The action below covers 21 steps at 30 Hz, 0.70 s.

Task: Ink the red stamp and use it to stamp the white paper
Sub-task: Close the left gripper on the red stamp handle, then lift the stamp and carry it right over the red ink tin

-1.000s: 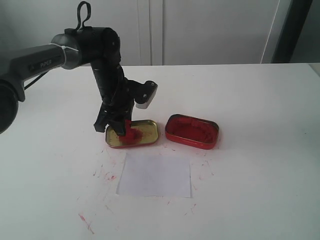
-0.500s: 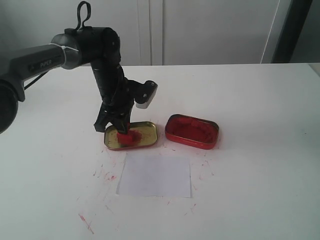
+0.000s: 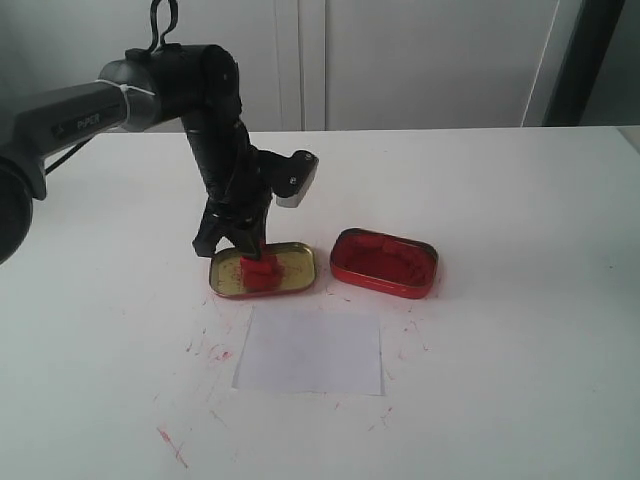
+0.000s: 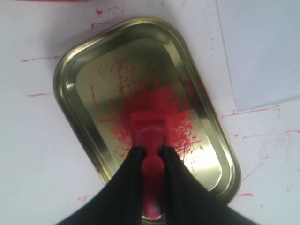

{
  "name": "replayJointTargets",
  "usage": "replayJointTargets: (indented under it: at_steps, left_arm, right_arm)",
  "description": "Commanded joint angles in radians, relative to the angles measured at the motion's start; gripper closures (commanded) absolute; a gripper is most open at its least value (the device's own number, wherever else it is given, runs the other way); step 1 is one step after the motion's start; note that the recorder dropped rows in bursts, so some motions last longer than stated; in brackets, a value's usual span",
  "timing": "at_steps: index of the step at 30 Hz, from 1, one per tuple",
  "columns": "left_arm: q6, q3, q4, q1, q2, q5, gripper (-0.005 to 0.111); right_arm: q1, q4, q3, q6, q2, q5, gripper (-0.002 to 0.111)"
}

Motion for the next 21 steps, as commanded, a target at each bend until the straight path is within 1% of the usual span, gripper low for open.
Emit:
replayJointTargets:
  at_steps: [1, 5, 10, 17, 21]
  left_arm:
    - [-0.006, -0.008, -0.064, -0.005, -0.029, 0.07, 0.107]
    - [-0.016, -0.008, -0.104, -0.012, -0.044, 0.063, 0.107]
    - [-0.157, -0.009, -0.104, -0.038, -0.061, -0.021, 0.107]
    - [-0.183, -0.009, -0.096, -0.097, -0.061, -0.06, 0.107]
    - [-0.21, -0.009, -0.088, -0.127, -0.061, -0.125, 0.107]
  right_arm:
    - [0.003, -0.002, 0.004, 0.005, -0.004, -0.009, 0.108]
    - [0.003, -0.002, 0.004, 0.005, -0.004, -0.009, 0.108]
    - [0.003, -0.002, 0.004, 0.005, -0.004, -0.009, 0.108]
    - [0.003, -0.002, 0.004, 0.005, -0.004, -0.009, 0.108]
    - [0.003, -0.002, 0.004, 0.005, -0.004, -0.009, 0.108]
